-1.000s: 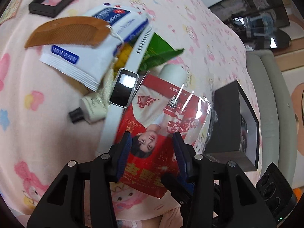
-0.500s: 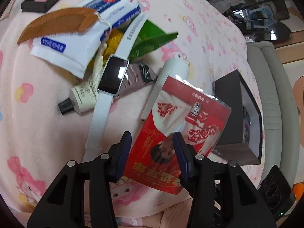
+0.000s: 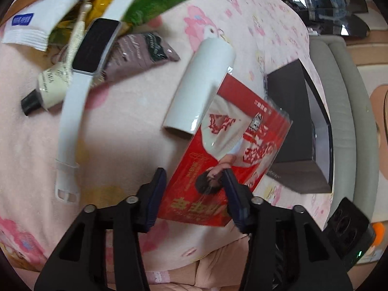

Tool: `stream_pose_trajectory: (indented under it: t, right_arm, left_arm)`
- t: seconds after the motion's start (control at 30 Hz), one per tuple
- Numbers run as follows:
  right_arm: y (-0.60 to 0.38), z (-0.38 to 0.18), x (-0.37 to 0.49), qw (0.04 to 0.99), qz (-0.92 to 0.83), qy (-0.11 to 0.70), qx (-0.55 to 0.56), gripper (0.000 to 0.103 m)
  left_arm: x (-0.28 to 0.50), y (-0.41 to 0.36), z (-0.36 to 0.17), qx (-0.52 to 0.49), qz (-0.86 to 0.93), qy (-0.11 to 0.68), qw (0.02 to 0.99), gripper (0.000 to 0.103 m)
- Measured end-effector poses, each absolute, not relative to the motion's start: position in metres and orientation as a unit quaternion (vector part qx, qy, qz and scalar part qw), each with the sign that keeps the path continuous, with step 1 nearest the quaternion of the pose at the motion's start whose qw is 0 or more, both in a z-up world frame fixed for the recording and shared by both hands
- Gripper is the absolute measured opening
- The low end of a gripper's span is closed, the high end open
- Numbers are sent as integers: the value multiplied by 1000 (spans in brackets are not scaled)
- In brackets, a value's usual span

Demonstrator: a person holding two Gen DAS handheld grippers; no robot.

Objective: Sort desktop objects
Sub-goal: 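Carry the red packet with the right gripper over the DAPHNE box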

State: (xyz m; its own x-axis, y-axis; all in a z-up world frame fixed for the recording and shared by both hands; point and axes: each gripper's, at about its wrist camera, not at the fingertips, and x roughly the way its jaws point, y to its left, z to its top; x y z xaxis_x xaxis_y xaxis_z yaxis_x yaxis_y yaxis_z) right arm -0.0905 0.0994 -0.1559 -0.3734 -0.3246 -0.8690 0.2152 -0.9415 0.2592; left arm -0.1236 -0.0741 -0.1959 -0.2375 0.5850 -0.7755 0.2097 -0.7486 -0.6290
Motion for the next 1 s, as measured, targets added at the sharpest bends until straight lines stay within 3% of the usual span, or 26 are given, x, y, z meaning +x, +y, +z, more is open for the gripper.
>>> stream_pose_trajectory:
  t: [0.2,0.27,0.3,0.43,0.53,0.63,0.7,1.0]
  right_arm:
    - [124,-151,-93,145,-835,-68,526,15]
    - [125,-155,-99,141,-835,-58,529,17]
    - [124,-158,-102,138,-833,-53,534,21]
    - [118,-185,-115,148,-817,-47,556,37]
    - [114,-191,-115,159,-816,-57,552,41]
    - [117,-183,-110,159,-820,-55,547,32]
    - [123,-175,-107,160,-823,-64,541,20]
    - [162,-105,-69,184,-842,-90,498,16]
  left_arm:
    - [-117,-69,-191,-586,735,-323,109,33]
    - [-116,-69,-194,-581,740,-325,94,43]
    - [-117,-67,-198,-583,739,-324,93,48]
    - [-117,-60,-208,-588,740,-313,93,48]
    - [-117,-53,-204,-584,745,-303,108,39]
    - [-116,-47,-200,-586,753,-282,106,32]
    - [-117,-45,-197,-582,749,-293,116,29]
    - [-74,-33,-153,-544,737,-358,180,23]
